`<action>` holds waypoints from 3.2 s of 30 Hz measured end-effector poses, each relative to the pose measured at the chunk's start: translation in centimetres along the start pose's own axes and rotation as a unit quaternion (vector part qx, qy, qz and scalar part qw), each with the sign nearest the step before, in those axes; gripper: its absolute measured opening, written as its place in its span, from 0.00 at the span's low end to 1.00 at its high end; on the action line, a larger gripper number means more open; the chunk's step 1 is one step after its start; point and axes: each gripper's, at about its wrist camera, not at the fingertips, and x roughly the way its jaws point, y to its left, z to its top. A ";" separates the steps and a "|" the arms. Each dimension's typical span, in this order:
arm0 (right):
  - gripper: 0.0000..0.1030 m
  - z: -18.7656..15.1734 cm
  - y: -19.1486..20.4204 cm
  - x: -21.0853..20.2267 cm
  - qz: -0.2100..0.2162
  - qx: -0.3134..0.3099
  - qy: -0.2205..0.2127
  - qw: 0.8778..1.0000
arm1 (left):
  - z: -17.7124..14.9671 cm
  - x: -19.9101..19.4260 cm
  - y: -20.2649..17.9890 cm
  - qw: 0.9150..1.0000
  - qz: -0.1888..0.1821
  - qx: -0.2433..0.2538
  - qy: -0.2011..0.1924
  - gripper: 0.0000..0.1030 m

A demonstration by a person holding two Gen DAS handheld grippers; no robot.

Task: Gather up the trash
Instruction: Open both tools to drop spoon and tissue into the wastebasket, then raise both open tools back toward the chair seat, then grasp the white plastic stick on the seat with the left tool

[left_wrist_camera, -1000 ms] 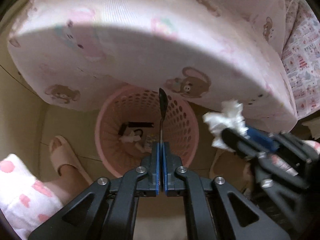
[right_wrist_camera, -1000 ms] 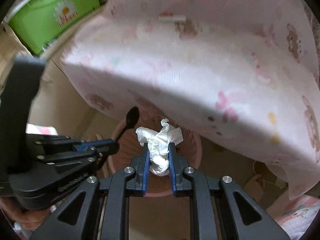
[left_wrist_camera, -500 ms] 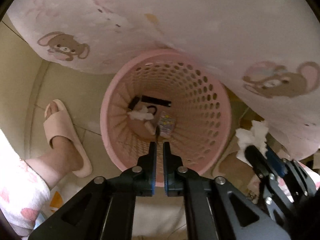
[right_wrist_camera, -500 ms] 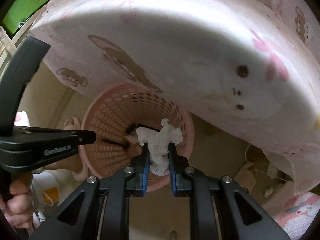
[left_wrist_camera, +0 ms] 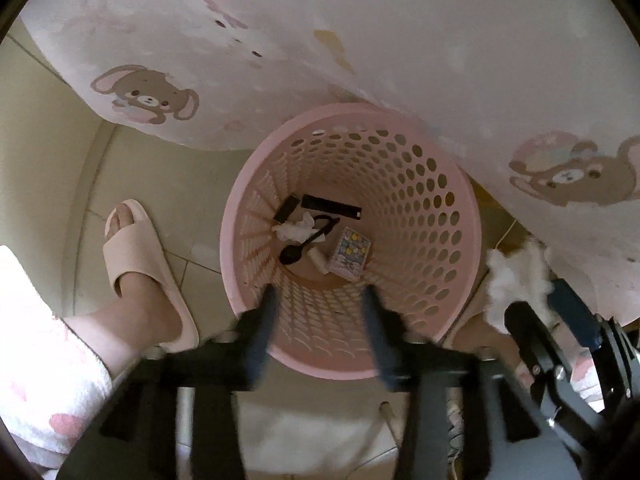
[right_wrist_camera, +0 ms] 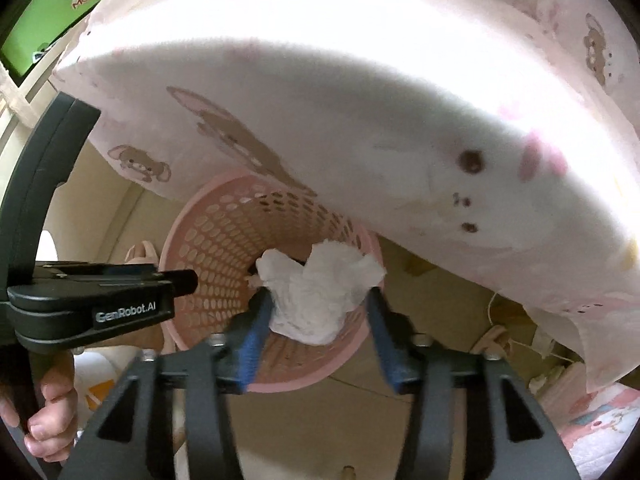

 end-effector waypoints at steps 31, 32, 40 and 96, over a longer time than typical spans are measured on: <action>0.71 0.1 0.5 -8.8 -0.031 -0.006 -0.139 0.990 | -0.8 -13.6 -0.4 0.955 0.119 0.038 -0.268 0.70; 0.71 0.0 0.6 -9.3 -0.045 -0.009 -0.152 0.987 | -0.8 -14.0 -0.5 0.953 0.115 0.044 -0.276 0.70; 0.72 0.3 0.2 -12.4 -0.053 -0.004 -0.213 0.976 | -2.0 -16.5 -1.2 0.923 0.111 0.058 -0.363 0.91; 0.77 7.1 -12.3 -13.1 -0.093 0.173 -0.220 0.955 | 13.3 -15.2 -15.1 0.956 0.015 0.147 -0.254 0.69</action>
